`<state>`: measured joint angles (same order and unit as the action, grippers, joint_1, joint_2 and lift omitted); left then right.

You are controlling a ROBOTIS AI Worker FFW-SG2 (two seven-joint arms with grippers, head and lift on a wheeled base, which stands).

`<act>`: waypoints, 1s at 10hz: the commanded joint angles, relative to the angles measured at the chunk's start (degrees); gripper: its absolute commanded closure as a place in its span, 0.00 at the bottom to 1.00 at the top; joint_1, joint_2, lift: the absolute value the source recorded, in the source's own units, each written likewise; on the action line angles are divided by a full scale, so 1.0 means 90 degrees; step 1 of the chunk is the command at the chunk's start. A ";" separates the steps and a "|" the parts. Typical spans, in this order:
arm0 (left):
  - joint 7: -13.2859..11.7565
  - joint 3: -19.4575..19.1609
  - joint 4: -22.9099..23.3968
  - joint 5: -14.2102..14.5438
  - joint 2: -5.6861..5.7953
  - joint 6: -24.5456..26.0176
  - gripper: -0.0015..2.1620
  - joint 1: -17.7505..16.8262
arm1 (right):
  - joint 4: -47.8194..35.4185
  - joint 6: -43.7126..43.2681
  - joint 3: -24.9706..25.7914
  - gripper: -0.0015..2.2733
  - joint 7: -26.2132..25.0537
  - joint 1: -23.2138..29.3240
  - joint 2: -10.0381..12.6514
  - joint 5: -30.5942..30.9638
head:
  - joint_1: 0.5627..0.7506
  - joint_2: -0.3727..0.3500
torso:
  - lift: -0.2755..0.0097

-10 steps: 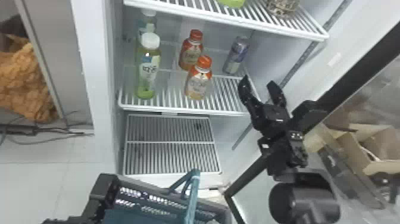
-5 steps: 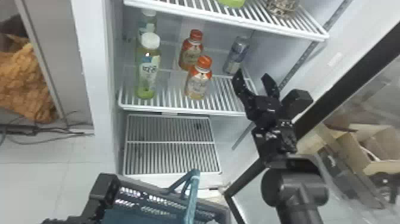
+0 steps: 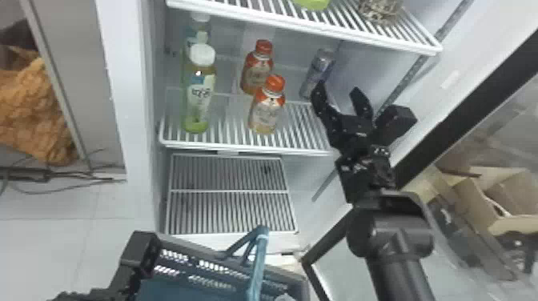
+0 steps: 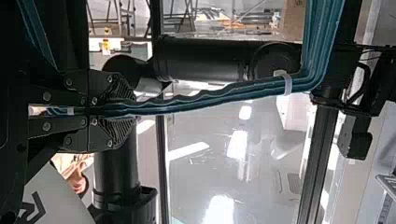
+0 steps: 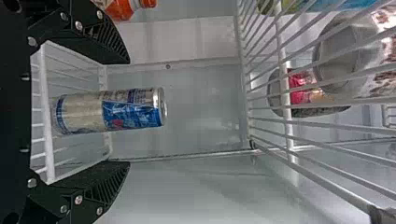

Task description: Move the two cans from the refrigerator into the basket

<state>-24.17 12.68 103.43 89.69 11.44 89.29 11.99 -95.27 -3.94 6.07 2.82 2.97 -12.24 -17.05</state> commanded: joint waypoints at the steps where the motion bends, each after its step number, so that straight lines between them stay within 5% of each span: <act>1: 0.0000 0.0000 0.0000 0.0000 0.0008 0.0082 0.56 -0.0020 | 0.0249 0.0000 -0.0065 0.11 0.0000 -0.0221 -0.0017 -0.0010 | 0.70 0.03 | 0.03; 10: 0.0000 0.0013 0.0000 0.0000 0.0018 0.0082 0.56 -0.0067 | 0.1687 -0.0172 -0.0674 0.11 -0.0411 -0.1346 -0.0135 -0.0048 | 0.70 0.03 | 0.03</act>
<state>-24.17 12.80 103.43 89.69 11.58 89.29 11.47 -80.90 -5.38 0.25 -0.81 -8.51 -13.43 -17.56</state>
